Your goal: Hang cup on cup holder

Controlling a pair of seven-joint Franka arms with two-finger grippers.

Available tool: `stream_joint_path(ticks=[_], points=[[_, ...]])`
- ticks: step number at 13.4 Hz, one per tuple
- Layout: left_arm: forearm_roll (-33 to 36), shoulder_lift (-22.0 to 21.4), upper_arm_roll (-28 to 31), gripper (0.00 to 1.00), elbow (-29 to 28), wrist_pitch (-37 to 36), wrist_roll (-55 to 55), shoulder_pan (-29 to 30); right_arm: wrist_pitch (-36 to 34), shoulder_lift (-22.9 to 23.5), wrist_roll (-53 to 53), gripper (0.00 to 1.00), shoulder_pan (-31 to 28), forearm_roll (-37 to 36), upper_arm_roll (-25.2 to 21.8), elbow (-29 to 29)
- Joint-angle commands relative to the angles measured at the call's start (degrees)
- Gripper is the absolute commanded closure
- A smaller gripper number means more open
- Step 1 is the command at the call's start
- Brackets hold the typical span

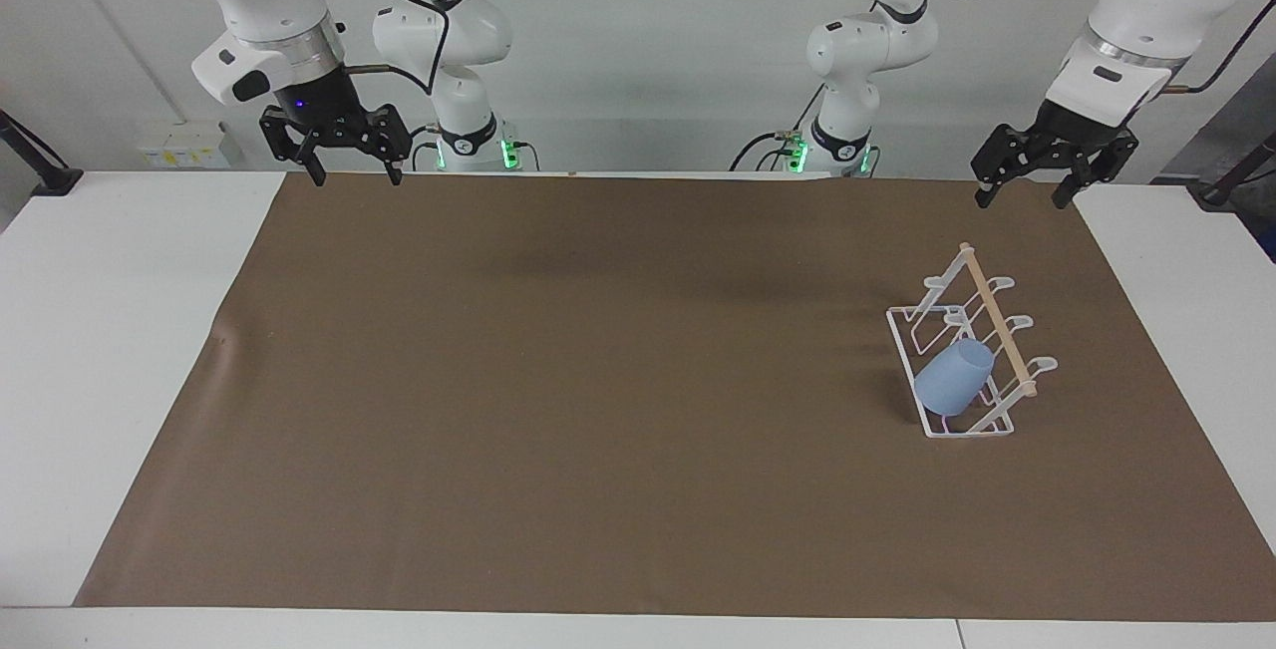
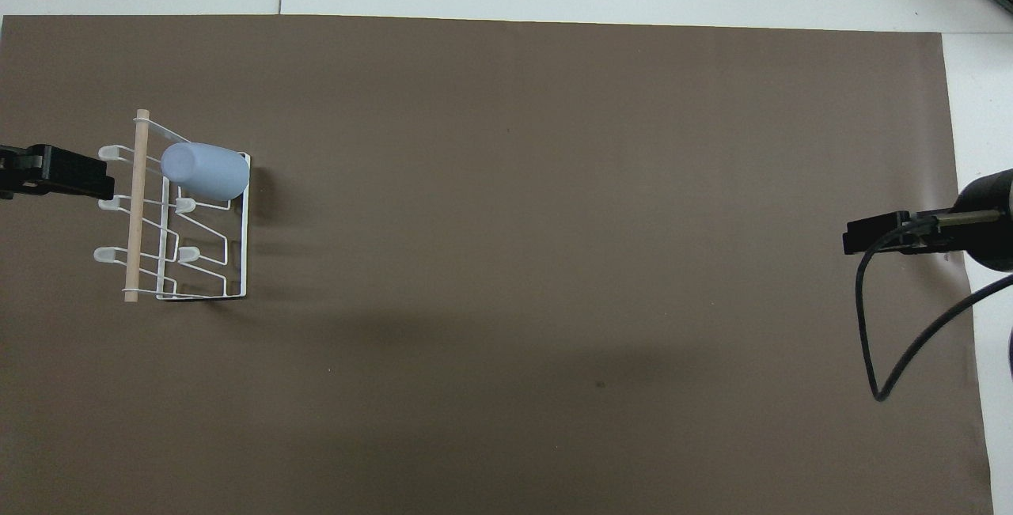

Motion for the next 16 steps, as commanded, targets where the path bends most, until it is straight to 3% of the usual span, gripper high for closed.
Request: stream_joint_path(ticks=[1, 12, 16], points=[[0.6, -0.9, 5.3, 0.0, -0.2, -1.1, 1.6, -5.0, -0.3, -1.3, 0.7, 0.0, -0.5, 1.2, 0.1, -1.1], [0.4, -3.0, 5.4, 0.0, -3.5, -4.9, 4.1, -5.2, -0.3, -1.3, 0.7, 0.0, -0.5, 1.2, 0.1, -1.1], [-5.7, -2.5, 5.7, 0.0, -2.4, -5.1, 3.8, -5.1, -0.3, -1.3, 0.7, 0.0, -0.5, 1.2, 0.1, -1.1]])
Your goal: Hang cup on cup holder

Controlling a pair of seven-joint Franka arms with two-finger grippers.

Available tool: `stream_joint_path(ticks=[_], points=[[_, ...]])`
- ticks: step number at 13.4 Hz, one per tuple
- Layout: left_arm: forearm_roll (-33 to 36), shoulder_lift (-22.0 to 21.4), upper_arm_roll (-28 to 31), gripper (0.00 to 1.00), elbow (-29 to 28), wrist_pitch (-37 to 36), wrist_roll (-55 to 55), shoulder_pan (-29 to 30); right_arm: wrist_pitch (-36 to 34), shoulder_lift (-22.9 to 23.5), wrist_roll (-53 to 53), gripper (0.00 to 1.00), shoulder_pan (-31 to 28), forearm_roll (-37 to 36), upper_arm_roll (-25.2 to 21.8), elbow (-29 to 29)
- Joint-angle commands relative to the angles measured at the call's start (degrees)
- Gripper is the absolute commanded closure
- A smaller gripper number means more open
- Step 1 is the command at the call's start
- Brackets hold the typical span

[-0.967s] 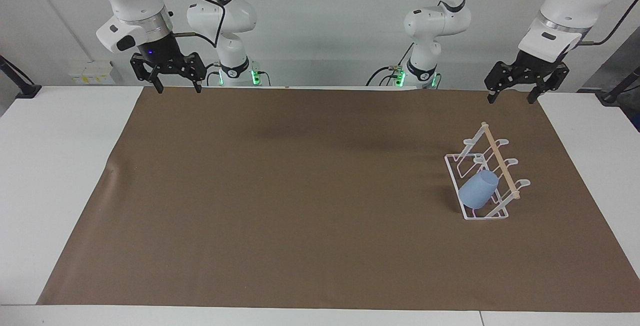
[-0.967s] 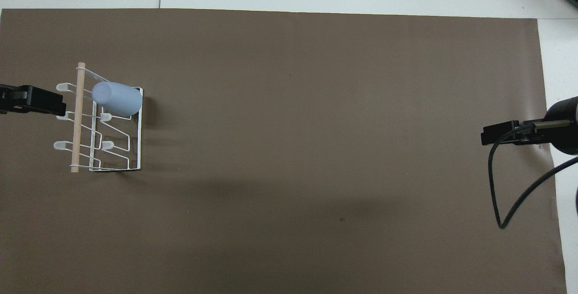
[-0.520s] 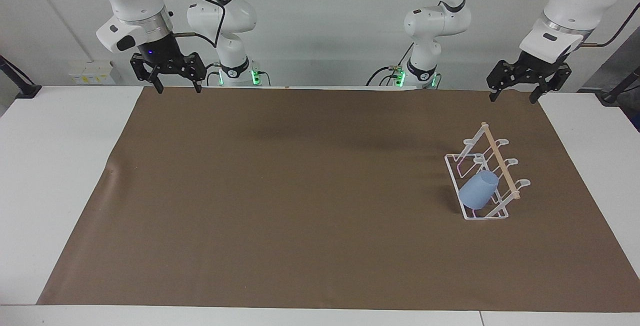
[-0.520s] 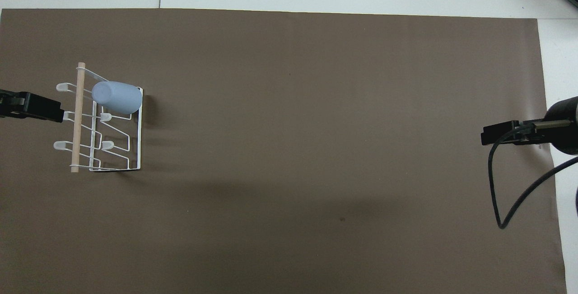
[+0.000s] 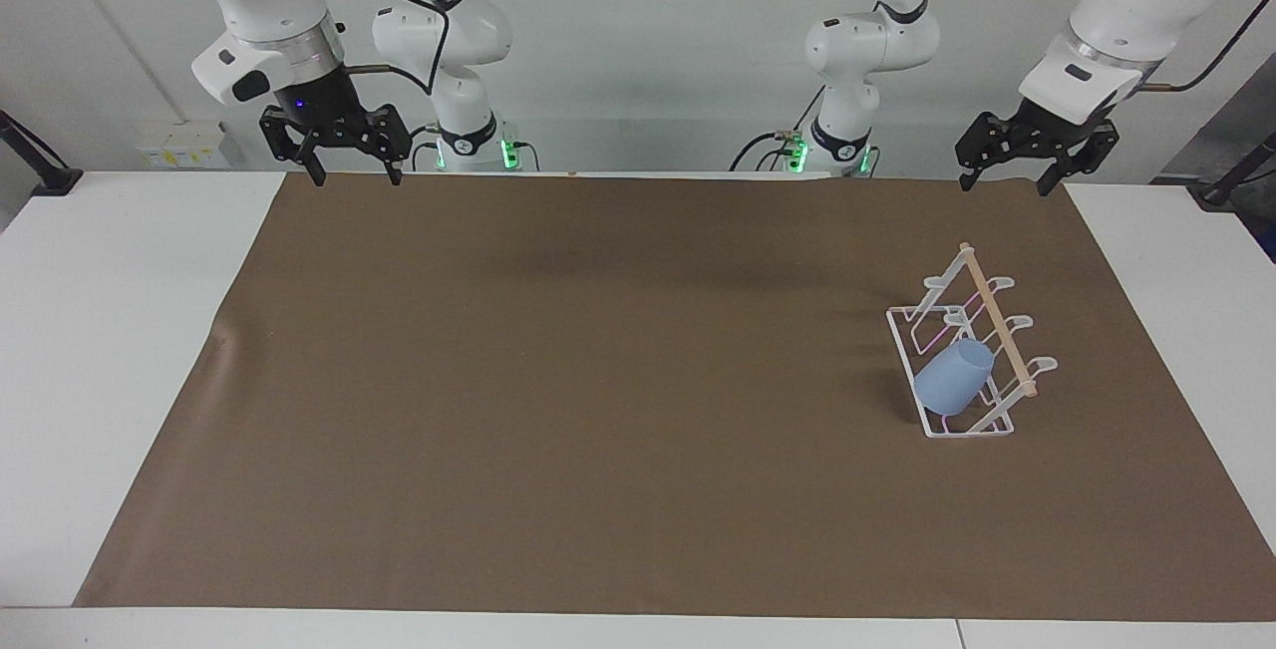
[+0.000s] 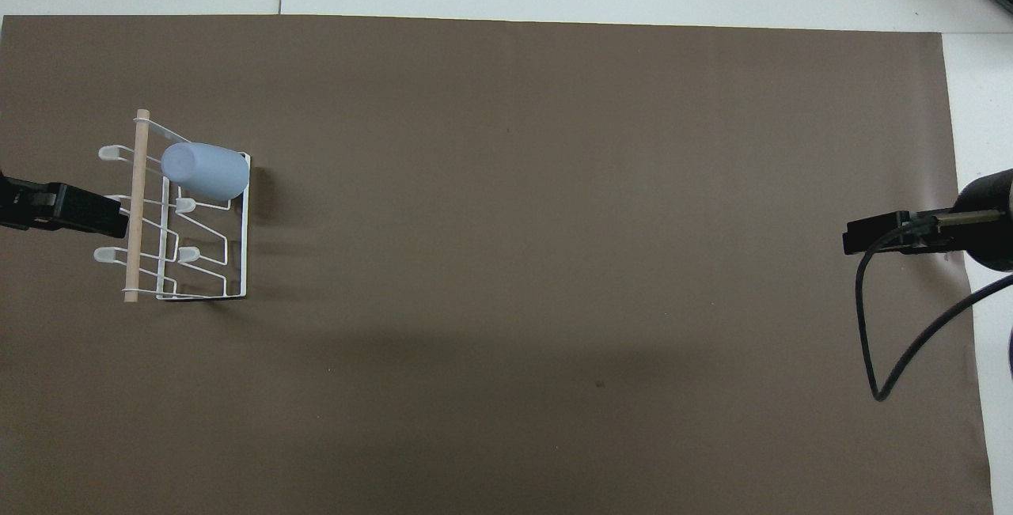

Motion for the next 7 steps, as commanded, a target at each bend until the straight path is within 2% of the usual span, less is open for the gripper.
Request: stream_joint_path(ticks=[1, 4, 7], points=[[-1.8, -1.1, 0.8, 0.0, -1.2, -0.5, 0.7, -0.6, -0.3, -1.3, 0.7, 0.0, -0.5, 1.2, 0.1, -1.1], [3.3, -1.2, 0.6, 0.0, -1.2, -0.4, 3.1, -1.0, -0.3, -1.3, 0.7, 0.0, -0.5, 1.2, 0.1, -1.1], [3.2, -1.2, 0.6, 0.0, -1.2, 0.0, 2.5, -0.2, -0.3, -1.3, 0.7, 0.0, -0.5, 1.2, 0.1, -1.1]])
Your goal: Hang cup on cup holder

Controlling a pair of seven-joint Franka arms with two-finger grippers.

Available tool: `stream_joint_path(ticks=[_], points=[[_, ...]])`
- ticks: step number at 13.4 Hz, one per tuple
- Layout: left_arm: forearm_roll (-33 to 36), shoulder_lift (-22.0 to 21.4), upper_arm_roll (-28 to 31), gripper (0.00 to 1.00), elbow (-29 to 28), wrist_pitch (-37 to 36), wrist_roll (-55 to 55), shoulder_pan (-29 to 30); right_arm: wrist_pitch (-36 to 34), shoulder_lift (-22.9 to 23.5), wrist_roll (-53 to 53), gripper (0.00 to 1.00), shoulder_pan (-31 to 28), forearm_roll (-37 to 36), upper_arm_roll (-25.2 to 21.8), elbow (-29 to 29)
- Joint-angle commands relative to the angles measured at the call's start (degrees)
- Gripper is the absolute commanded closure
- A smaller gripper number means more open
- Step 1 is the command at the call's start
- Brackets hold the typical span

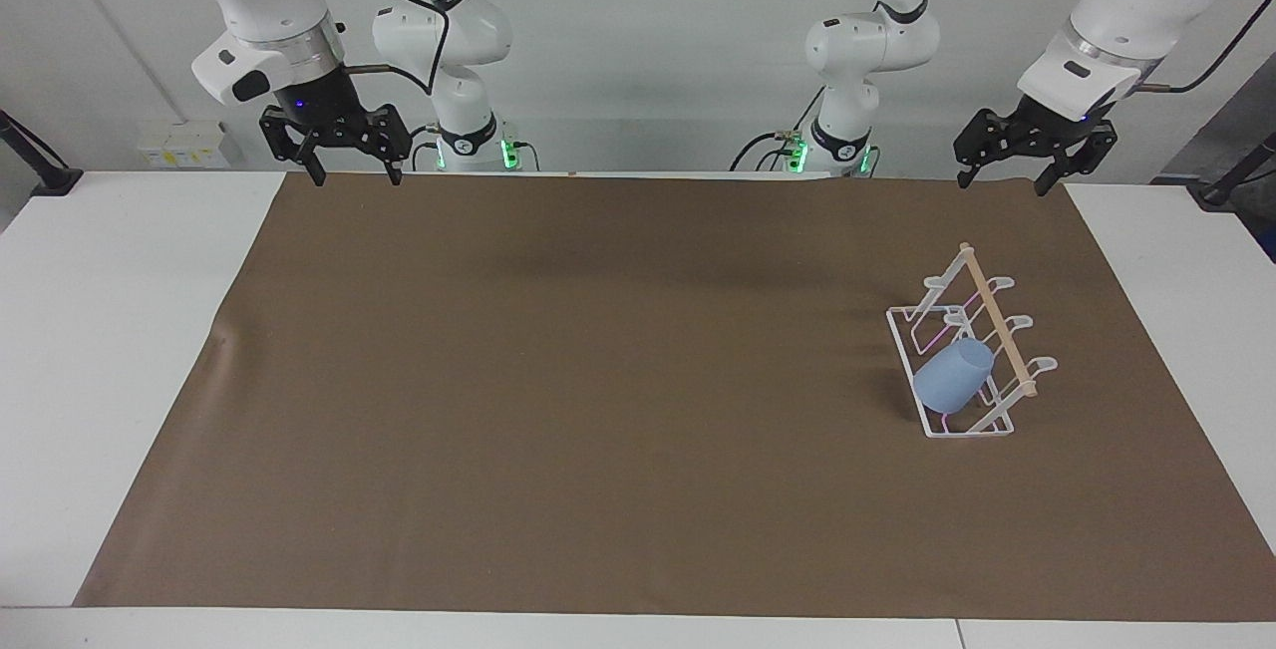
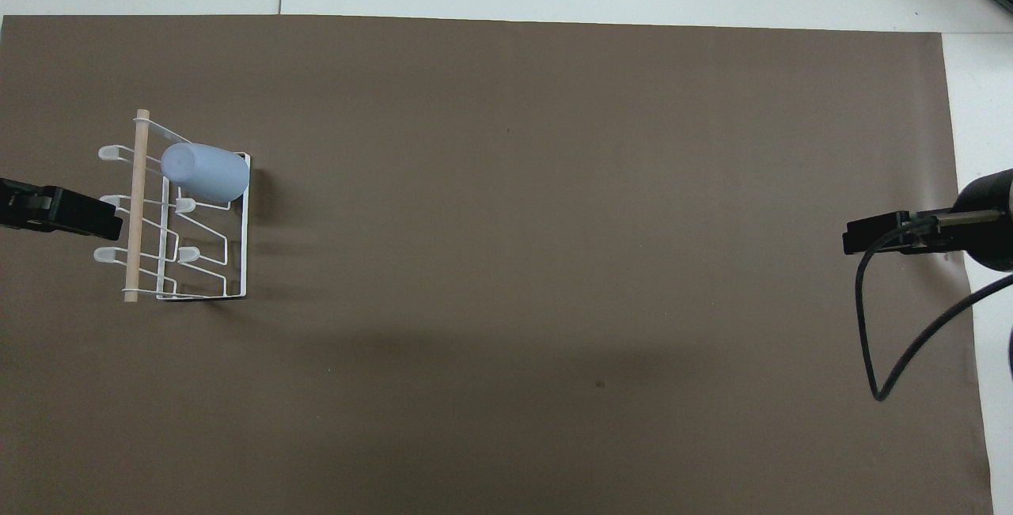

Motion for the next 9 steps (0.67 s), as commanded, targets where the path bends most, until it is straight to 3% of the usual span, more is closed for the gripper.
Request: stream_joint_path(ticks=[1, 9], points=[[0.9, -1.2, 0.6, 0.0, -1.2, 0.1, 0.6, -0.2, -0.3, -1.3, 0.7, 0.0, -0.5, 1.2, 0.1, -1.1], [0.9, -1.4, 0.6, 0.0, -1.8, 0.4, 0.9, -0.2, -0.3, -1.3, 0.7, 0.0, -0.5, 1.2, 0.1, -1.1]])
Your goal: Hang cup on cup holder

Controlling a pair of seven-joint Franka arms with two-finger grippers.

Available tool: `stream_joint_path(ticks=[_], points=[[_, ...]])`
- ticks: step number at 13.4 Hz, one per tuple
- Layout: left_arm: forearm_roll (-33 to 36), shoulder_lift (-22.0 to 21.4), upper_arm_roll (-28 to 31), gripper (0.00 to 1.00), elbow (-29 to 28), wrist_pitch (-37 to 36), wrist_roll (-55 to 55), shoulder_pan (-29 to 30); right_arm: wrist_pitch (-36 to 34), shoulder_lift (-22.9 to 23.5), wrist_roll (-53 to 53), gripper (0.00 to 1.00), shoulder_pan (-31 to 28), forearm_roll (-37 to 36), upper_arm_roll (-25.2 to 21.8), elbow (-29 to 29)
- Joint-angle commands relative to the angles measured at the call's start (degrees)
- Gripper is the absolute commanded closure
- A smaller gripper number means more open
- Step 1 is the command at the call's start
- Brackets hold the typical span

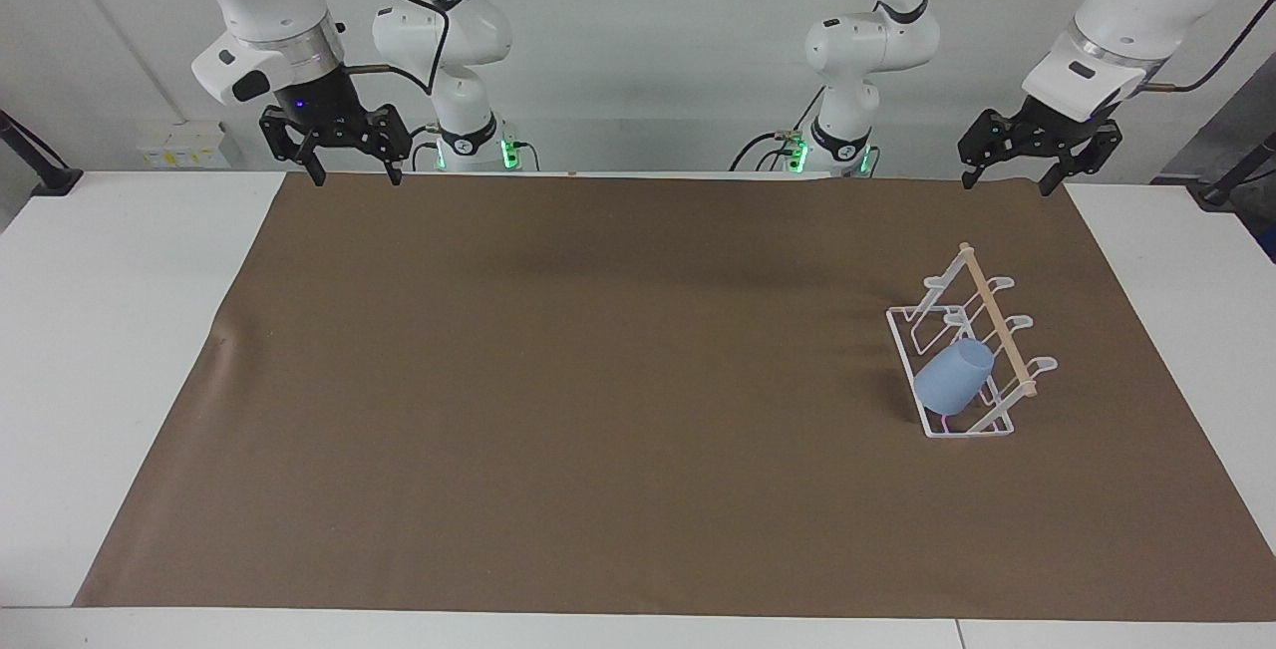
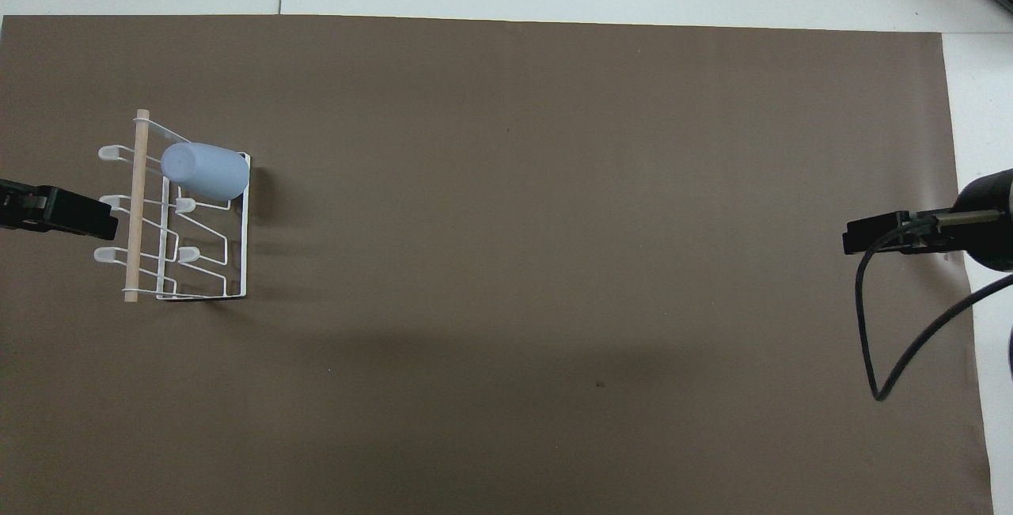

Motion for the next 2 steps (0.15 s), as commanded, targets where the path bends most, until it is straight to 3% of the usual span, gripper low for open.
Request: stream_joint_path(ticks=[1, 2], points=[[0.9, -1.5, 0.3, 0.0, -1.8, 0.5, 0.9, -0.2, -0.3, -1.3, 0.7, 0.0, -0.5, 1.2, 0.1, -1.1], [0.9, -1.5, 0.3, 0.0, -1.9, 0.6, 0.8, -0.2, -0.3, -1.3, 0.7, 0.0, -0.5, 1.2, 0.1, -1.1]])
